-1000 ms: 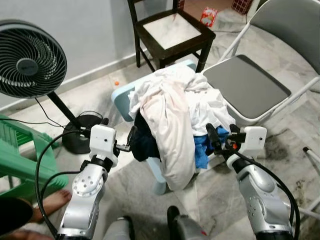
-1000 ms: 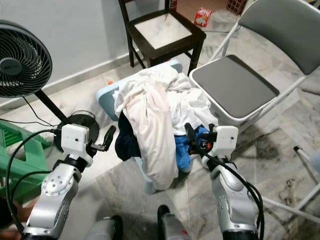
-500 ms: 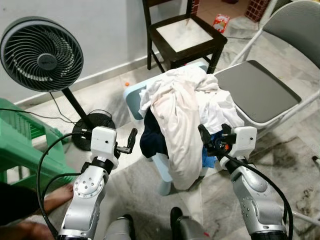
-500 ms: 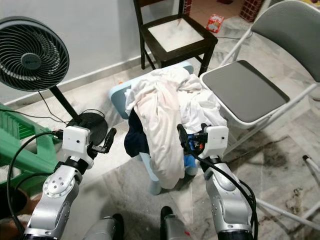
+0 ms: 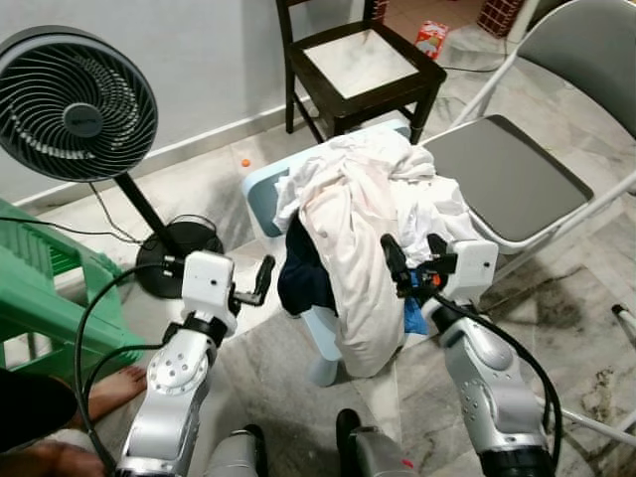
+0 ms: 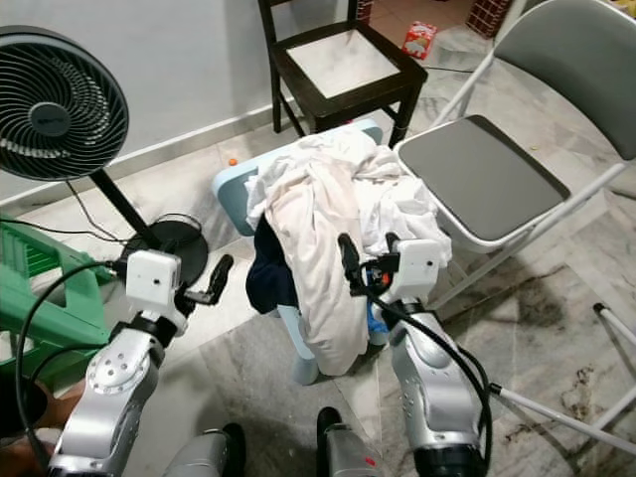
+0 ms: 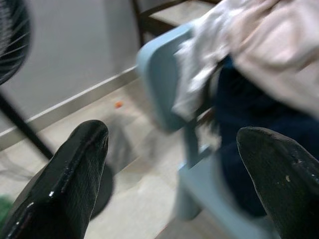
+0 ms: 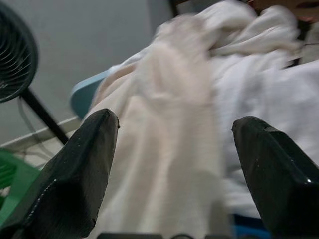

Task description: Hang hanger

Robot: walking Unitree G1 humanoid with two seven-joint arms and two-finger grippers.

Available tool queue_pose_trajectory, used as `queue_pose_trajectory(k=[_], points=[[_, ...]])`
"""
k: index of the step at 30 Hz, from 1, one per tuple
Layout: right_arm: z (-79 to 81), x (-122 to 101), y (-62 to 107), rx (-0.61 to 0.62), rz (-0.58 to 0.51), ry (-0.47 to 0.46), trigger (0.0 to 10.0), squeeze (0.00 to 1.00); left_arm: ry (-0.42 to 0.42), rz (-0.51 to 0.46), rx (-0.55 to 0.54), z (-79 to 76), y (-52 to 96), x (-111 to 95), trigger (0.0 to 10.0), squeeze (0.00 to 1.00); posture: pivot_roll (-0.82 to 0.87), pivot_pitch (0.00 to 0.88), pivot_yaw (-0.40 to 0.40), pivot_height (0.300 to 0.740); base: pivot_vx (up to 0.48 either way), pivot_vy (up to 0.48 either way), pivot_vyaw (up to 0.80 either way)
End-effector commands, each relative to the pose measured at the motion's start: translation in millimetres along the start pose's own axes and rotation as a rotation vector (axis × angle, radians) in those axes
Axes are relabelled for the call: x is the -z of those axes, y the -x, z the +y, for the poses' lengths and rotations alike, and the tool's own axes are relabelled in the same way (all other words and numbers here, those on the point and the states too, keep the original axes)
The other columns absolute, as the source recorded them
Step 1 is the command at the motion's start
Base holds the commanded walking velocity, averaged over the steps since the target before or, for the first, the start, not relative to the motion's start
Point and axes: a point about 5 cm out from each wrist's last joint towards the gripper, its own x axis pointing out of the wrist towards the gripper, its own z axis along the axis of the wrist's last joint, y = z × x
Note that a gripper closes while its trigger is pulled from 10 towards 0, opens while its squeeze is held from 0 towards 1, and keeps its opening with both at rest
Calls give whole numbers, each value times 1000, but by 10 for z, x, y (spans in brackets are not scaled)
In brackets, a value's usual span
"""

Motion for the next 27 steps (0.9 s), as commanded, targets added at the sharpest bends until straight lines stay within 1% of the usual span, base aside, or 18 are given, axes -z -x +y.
queue_pose_trajectory(k=[1, 2, 3, 5, 10, 11, 12, 13, 15, 16, 18, 19, 20, 21, 22, 23, 24, 27], points=[[51, 64, -13, -10, 17, 7, 10000, 0, -21, 12, -38, 65, 83, 33, 10000, 0, 259, 331, -23, 740, 0, 0, 0], [93, 78, -44, -16, 18, 7, 10000, 0, -24, 22, -45, 89, 125, 62, 10000, 0, 259, 331, -23, 740, 0, 0, 0], [93, 78, -44, -16, 18, 7, 10000, 0, -24, 22, -45, 89, 125, 62, 10000, 0, 259, 331, -23, 740, 0, 0, 0], [160, 100, -122, -17, 22, 6, 10000, 0, -27, 38, -50, 112, 198, 99, 10000, 0, 291, 344, -29, 740, 0, 0, 0], [233, 98, -223, -19, 18, 5, 10000, 0, -31, 43, -60, 126, 249, 102, 10000, 0, 306, 350, -31, 740, 0, 0, 0], [313, 68, -339, -21, 5, 12, 10000, 0, -34, 43, -69, 135, 282, 90, 10000, 0, 328, 361, -34, 740, 0, 0, 0], [313, 68, -339, -21, 5, 12, 10000, 0, -34, 43, -69, 135, 282, 90, 10000, 0, 328, 361, -34, 740, 0, 0, 0], [386, 23, -441, -17, -15, 31, 10000, 0, -36, 44, -75, 144, 304, 83, 10000, 0, 335, 364, -34, 740, 0, 0, 0], [414, 1, -479, -13, -23, 40, 10000, 0, -36, 44, -76, 146, 312, 82, 10000, 0, 337, 365, -35, 740, 0, 0, 0], [453, -60, -537, 0, -52, 74, 10000, 0, -37, 45, -78, 147, 322, 77, 10000, 0, 340, 366, -36, 740, 0, 0, 0], [482, -131, -580, 11, -86, 97, 10000, 0, -40, 39, -71, 141, 325, 60, 10000, 0, 341, 365, -37, 740, 0, 0, 0], [491, -176, -604, 19, -108, 112, 10000, 0, -49, 25, -53, 124, 323, 32, 10000, 0, 341, 365, -37, 740, 0, 0, 0], [473, -233, -617, 33, -133, 132, 10000, 0, -70, -10, -8, 69, 308, -40, 10000, 0, 341, 366, -38, 740, 0, 0, 0], [473, -233, -617, 33, -133, 132, 10000, 0, -70, -10, -8, 69, 308, -40, 10000, 0, 341, 366, -38, 740, 0, 0, 0], [451, -265, -629, 44, -147, 132, 10000, 0, -79, -32, 23, 26, 292, -95, 10000, 0, 340, 365, -41, 740, 0, 0, 0], [433, -280, -638, 50, -157, 139, 10000, 0, -78, -42, 27, 13, 278, -123, 10000, 0, 340, 365, -41, 740, 0, 0, 0], [371, -323, -646, 69, -176, 154, 10000, 0, -66, -60, 25, -4, 233, -180, 10000, 0, 331, 363, -41, 740, 0, 0, 0], [270, -365, -652, 106, -196, 176, 10000, 0, -63, -74, 21, -13, 178, -226, 10000, 0, 319, 358, -39, 740, 0, 0, 0]])
